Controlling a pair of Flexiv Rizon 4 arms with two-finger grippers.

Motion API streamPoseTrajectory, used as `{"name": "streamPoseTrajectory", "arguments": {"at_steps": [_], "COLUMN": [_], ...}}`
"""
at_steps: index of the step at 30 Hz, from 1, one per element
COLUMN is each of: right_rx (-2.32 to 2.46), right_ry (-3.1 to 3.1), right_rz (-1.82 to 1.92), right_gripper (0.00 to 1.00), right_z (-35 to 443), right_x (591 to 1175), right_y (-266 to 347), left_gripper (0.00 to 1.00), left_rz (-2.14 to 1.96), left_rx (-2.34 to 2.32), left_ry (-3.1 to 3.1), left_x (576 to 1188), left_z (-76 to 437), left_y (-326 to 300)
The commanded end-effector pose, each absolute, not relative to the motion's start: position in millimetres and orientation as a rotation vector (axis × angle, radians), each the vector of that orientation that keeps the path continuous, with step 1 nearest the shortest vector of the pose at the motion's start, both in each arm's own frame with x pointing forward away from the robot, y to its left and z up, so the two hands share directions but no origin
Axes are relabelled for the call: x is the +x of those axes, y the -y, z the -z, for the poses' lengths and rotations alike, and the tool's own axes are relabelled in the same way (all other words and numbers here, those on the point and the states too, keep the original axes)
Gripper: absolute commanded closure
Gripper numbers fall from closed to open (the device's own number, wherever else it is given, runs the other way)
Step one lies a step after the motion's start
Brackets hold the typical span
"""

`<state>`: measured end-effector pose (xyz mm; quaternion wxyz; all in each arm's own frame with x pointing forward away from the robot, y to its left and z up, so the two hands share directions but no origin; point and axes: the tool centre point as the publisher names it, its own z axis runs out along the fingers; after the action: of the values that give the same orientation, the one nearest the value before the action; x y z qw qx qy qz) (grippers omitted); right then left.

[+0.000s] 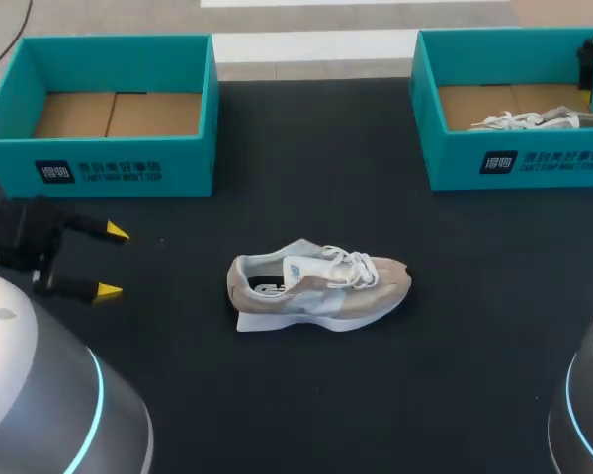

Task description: Take the shoe out of the shoebox, open the shoe tongue, remove and reinsert the insole, then place the shoe into the shoebox

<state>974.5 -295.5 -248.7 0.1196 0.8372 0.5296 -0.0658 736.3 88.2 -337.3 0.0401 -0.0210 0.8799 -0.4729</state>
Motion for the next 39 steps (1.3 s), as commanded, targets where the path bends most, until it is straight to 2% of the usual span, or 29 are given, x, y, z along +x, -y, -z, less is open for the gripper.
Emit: {"name": "streamPoseTrajectory", "arguments": {"at_steps": [1,11,29,32,39], "right_rx": [2.447,2.447,2.447,2.447,2.447], "right_ry": [-1.548,-1.548,-1.548,-1.548,-1.548], "right_rz": [0.190,0.190,0.190,0.190,0.190], "right_gripper": [0.00,0.00,0.00,0.00,0.00], "right_z": [248.7,248.7,248.7,248.7,248.7], "right_x": [974.3,974.3,974.3,974.3,974.3], "right_y": [295.6,295.6,295.6,295.6,295.6], "left_gripper": [0.00,0.00,0.00,0.00,0.00], "left_rz": [1.527,1.587,1.561,1.775,1.886], "left_rx": [-0.163,0.003,0.002,-0.151,-0.148], "left_ry": [-2.594,-2.646,-2.649,-2.608,-2.588], "left_x": [732.9,730.7,728.6,716.7,695.5], "left_z": [354.2,361.4,362.4,368.5,384.1], "left_y": [-92.4,-96.5,-97.1,-98.8,-63.2]}}
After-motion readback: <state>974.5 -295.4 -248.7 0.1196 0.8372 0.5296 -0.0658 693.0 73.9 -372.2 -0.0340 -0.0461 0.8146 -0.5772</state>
